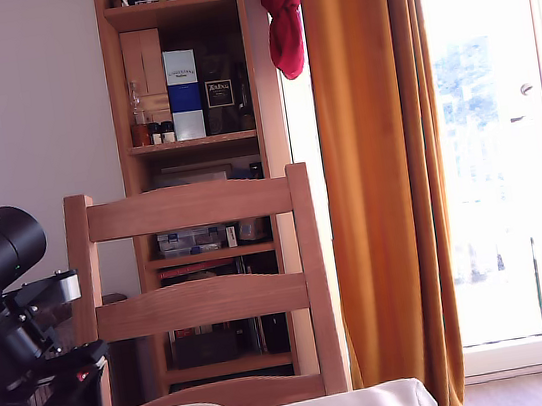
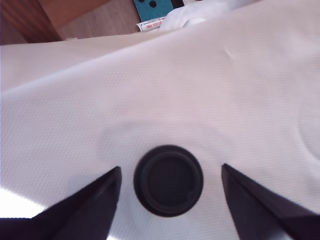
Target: Pick the grey coffee capsule and place it inside the red coffee cup
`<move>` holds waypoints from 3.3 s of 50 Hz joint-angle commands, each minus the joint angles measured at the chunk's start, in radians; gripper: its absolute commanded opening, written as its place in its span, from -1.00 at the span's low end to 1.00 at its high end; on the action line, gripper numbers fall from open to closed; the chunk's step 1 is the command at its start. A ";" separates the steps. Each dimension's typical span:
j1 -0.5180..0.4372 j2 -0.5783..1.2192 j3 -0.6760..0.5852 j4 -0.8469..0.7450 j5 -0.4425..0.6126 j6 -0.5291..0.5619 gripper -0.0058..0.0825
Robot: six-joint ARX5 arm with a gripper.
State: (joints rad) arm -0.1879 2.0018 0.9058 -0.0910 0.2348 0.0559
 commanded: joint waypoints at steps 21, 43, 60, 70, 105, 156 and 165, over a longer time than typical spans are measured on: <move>0.002 0.020 0.023 0.006 0.030 -0.007 -0.14; 0.002 -0.008 0.116 -0.212 0.197 -0.023 -0.14; -0.010 -0.119 0.116 -0.338 0.321 -0.023 -0.15; -0.047 -0.219 0.116 -0.380 0.346 -0.033 -0.15; -0.270 -0.246 0.115 -0.567 0.290 -0.034 -0.15; -0.316 -0.275 0.116 -0.556 0.114 -0.047 -0.92; -0.301 -0.381 0.116 -0.453 -0.023 -0.047 -0.92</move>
State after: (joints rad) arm -0.5003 1.6913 1.0248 -0.5644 0.2333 0.0040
